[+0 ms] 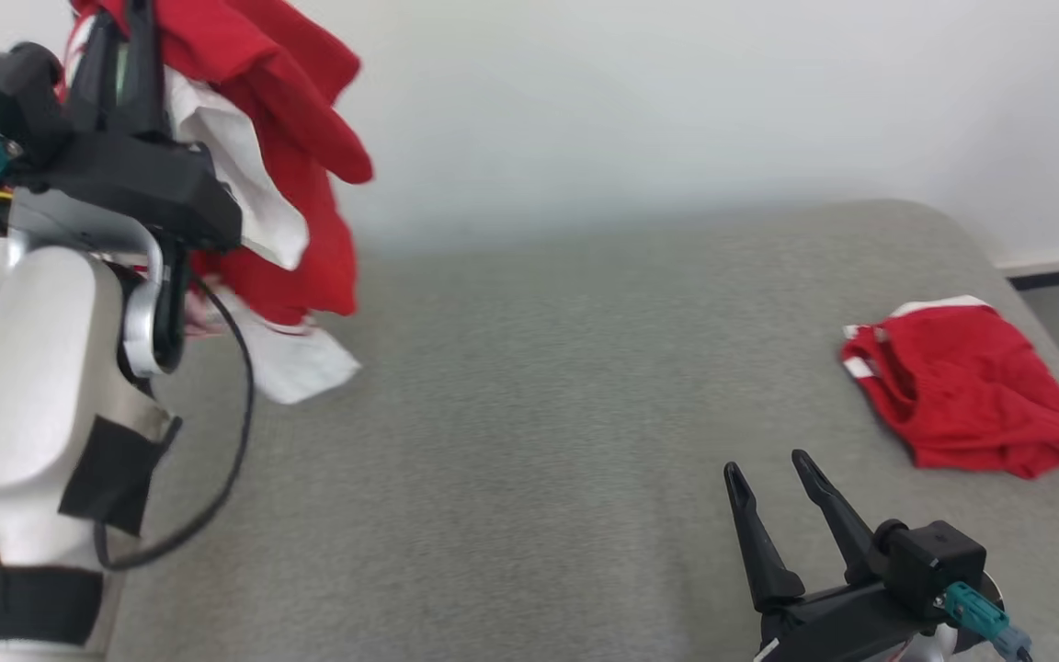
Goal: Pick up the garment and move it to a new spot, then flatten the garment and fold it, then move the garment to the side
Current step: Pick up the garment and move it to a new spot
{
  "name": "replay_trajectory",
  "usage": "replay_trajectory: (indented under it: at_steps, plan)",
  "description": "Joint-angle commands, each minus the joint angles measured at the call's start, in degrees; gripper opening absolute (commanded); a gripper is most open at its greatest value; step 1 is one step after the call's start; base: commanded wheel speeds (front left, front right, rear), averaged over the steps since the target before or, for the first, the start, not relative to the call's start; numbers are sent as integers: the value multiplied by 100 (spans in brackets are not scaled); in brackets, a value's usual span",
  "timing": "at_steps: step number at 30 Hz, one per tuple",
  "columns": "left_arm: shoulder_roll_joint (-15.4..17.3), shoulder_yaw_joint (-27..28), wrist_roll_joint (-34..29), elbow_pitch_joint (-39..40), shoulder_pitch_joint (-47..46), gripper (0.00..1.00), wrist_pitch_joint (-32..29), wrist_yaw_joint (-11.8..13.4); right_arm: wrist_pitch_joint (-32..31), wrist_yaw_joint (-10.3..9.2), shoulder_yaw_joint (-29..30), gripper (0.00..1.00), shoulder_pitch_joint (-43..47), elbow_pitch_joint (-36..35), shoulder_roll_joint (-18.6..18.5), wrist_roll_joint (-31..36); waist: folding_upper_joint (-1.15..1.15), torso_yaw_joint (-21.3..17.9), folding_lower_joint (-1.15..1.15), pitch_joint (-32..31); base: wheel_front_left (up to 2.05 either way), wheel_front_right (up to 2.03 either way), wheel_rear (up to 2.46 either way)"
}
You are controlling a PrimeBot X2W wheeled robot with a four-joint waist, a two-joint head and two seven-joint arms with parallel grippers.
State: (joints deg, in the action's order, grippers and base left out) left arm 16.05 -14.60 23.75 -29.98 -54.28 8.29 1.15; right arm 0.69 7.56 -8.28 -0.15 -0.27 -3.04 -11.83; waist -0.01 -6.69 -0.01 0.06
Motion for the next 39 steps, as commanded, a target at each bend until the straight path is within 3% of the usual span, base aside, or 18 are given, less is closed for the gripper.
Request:
replay_trajectory:
  at_steps: [1,13,18,19,20,21,26,31,35,39]
  plan:
    - [-66,-72,64,341,258,0,-177,-5,2,-13,7,100,-44,-18,6,12,1,-723,1,-73,0,0,0]
    - [-37,-309,194,1888,1887,0,-907,408,126,-13,-106,100,-47,68,17,-99,1,-1408,1,187,0,0,0]
    - [-158,-553,238,1704,2579,0,-932,417,173,-13,-91,100,-77,111,19,-135,1,-1323,1,298,0,0,0]
    - [-174,-626,216,1571,2680,5,-914,402,174,-13,-102,100,-98,121,18,-137,1,-1288,1,320,0,0,0]
    - [-195,-686,189,1434,2758,93,-860,379,187,-13,-125,100,-123,134,19,-153,1,-1261,1,336,0,0,0]
    - [-283,-724,260,1252,2845,100,-828,343,200,-13,-134,100,-133,146,19,-168,1,-1222,1,355,0,0,0]
    - [-574,-846,434,515,3089,100,-522,169,263,-13,-175,100,-196,220,16,-244,1,-1023,1,426,0,0,0]
    - [-734,-1023,527,143,3103,100,-236,-210,352,-13,-124,100,-199,273,16,-294,1,-759,1,501,0,0,0]
    - [-679,-1094,449,98,3182,100,60,-362,402,-13,-88,100,-212,320,16,-288,1,-535,1,530,0,0,0]
    - [-573,-1063,374,307,3351,100,368,-310,419,-13,-67,100,-221,339,16,-249,1,-351,1,485,0,0,0]
